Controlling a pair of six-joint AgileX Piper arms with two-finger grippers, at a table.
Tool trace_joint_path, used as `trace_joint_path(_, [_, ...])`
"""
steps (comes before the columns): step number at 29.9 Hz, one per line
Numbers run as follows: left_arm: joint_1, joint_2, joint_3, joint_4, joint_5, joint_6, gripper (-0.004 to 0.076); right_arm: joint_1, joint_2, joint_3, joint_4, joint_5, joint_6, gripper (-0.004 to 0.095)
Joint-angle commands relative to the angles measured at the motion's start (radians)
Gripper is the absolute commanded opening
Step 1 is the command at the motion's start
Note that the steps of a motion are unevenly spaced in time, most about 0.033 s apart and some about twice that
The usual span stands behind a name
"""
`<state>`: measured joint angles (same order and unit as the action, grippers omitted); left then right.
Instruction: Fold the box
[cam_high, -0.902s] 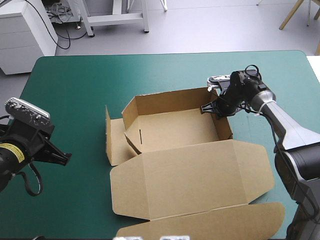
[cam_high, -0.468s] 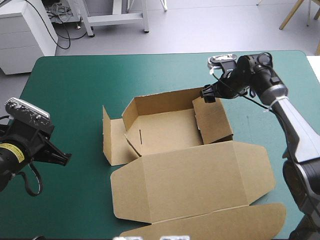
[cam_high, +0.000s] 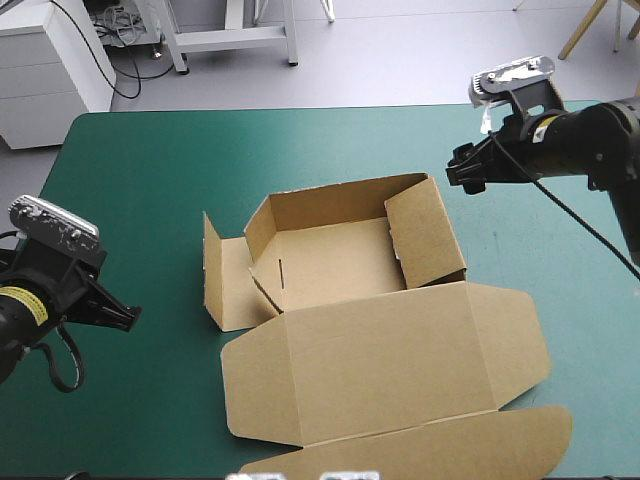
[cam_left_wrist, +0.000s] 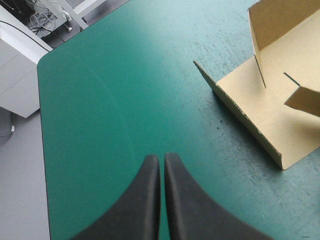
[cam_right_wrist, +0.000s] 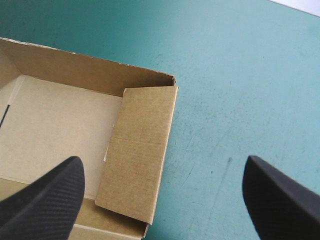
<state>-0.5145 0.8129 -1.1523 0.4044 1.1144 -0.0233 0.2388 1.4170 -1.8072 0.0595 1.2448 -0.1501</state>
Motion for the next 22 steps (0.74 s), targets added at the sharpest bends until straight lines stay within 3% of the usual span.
trace_joint_path(1, [0.002, -0.006, -0.024, 0.038, -0.037, -0.010, 0.0010, -0.005, -0.055, -0.027, -0.004, -0.041, -0.010, 0.0786])
trace_joint_path(9, [0.002, -0.006, -0.024, 0.052, -0.023, -0.010, 0.0005, -0.005, 0.009, 0.044, 0.000, -0.041, -0.010, 0.0772])
trace_joint_path(22, [0.002, -0.006, -0.024, 0.052, -0.014, -0.037, 0.0005, -0.005, 0.323, 0.078, 0.013, -0.042, -0.037, 0.0727])
